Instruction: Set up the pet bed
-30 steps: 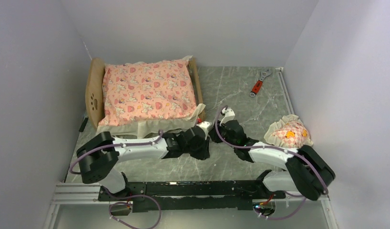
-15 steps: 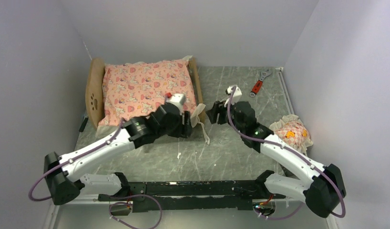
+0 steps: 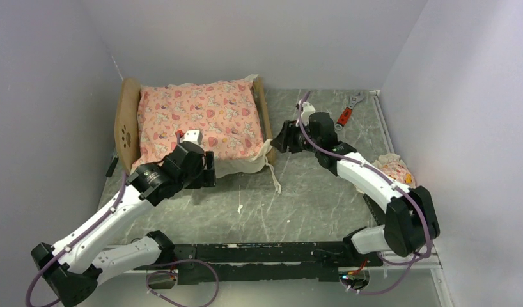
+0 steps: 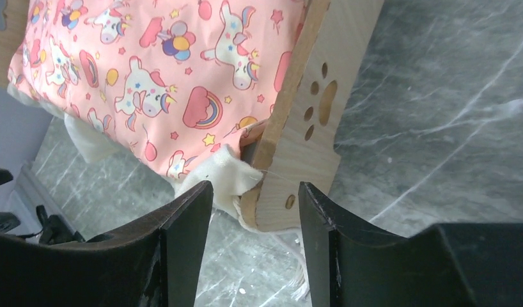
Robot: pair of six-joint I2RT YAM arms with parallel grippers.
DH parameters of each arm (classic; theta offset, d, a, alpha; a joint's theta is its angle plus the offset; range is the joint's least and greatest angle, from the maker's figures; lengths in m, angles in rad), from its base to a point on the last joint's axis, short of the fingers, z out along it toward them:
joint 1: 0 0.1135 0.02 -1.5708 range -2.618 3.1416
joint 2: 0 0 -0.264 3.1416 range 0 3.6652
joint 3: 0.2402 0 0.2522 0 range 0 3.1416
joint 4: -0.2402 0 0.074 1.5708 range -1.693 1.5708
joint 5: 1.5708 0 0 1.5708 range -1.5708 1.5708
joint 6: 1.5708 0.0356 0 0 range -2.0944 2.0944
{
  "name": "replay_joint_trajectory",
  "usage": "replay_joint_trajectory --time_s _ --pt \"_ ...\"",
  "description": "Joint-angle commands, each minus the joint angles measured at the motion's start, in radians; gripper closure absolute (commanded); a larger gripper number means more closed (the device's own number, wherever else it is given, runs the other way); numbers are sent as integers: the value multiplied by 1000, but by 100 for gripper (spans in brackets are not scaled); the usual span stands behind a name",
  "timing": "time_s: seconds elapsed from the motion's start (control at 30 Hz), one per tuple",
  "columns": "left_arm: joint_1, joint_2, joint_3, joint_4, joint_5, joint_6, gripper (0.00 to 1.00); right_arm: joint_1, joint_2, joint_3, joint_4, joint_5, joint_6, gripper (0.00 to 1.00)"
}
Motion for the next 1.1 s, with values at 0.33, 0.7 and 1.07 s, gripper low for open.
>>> replay_joint_trajectory --time_s 0.33,0.7,1.07 --pt "59 -69 -103 66 -27 122 19 -12 87 40 117 -144 4 62" --pt "82 -95 -103 50 -58 120 19 -12 67 85 66 -181 26 100" --pt "133 -85 -98 22 -71 91 20 12 -92 -56 -81 -160 289 100"
